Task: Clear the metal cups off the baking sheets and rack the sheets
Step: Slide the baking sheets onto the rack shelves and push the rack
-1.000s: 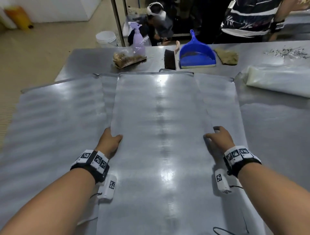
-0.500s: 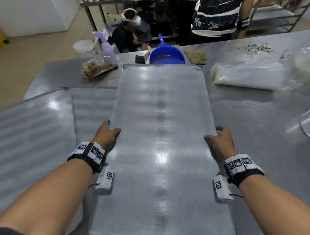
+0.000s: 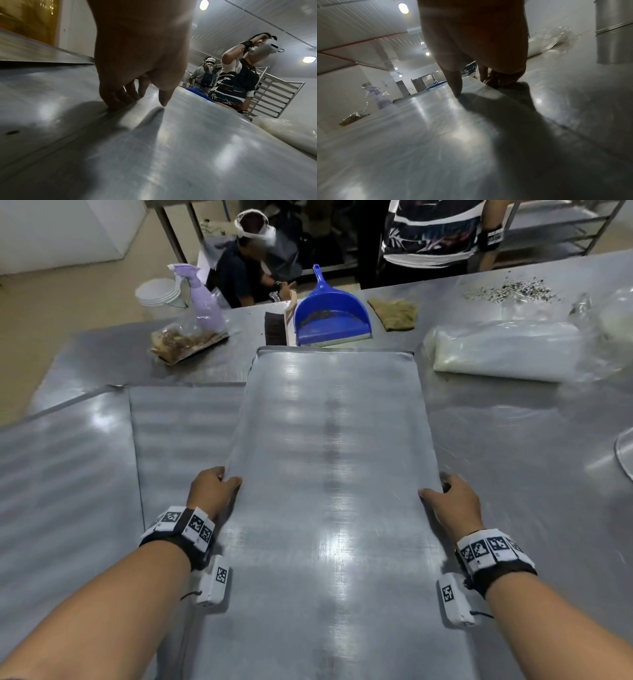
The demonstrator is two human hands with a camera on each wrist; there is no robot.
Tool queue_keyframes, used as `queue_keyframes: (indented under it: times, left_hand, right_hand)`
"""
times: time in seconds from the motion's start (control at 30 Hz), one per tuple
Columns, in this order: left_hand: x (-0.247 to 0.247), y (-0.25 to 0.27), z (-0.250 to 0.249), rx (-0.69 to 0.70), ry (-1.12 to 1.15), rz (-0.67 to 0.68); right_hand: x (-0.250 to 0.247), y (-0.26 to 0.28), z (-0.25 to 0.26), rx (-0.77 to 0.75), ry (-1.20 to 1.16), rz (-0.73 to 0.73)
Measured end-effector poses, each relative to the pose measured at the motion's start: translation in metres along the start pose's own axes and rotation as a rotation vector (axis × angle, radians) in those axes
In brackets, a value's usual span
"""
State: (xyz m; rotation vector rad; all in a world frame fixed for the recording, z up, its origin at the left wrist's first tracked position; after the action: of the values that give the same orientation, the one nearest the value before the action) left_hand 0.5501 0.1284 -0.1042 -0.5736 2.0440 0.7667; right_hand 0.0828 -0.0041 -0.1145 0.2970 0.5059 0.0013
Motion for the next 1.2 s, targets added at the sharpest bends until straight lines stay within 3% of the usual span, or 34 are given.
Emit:
queue_keyframes:
  times: [0.2, 0.43, 0.6, 0.73, 0.93, 1.2]
  left_hand:
    - [0.009, 0.009, -0.006, 0.001, 0.047, -0.002]
    - [0.035, 0.030, -0.034, 0.046, 0.081, 0.046]
    - [0.055, 0.050, -0.052, 0.070, 0.041, 0.144]
    - [0.062, 0.067, -0.058, 0.093, -0.048, 0.103]
    - [0.067, 0.093, -0.054, 0.121, -0.095, 0.115]
    - [0.073, 0.143, -0.038, 0.098, -0.208, 0.055]
  right_hand:
    - [-0.003, -0.009, -0.003, 0.004, -0.024, -0.003]
    - [-0.042, -0.034, -0.002, 0.024, 0.056, -0.002]
    - [-0.073, -0.049, -0.011, 0.032, 0.157, 0.021]
    - [-0.085, -0.051, -0.013, -0.010, 0.213, 0.091]
    - [-0.095, -0.023, -0.023, -0.064, 0.262, 0.086]
    - [-0.123, 0.043, -0.063, -0.008, 0.384, 0.026]
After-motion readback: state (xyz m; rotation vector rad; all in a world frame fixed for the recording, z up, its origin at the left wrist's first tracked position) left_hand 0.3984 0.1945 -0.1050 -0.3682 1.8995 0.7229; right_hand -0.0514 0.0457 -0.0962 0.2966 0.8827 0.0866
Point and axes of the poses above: each hand's wrist, its own y-axis away from the middle knuckle, its own x-axis out of the palm, z = x × y, the point moved 6 cm from there along -y, towards the middle knuckle, and after that the axes turned 12 degrees about -y, right-handed, at the moved point
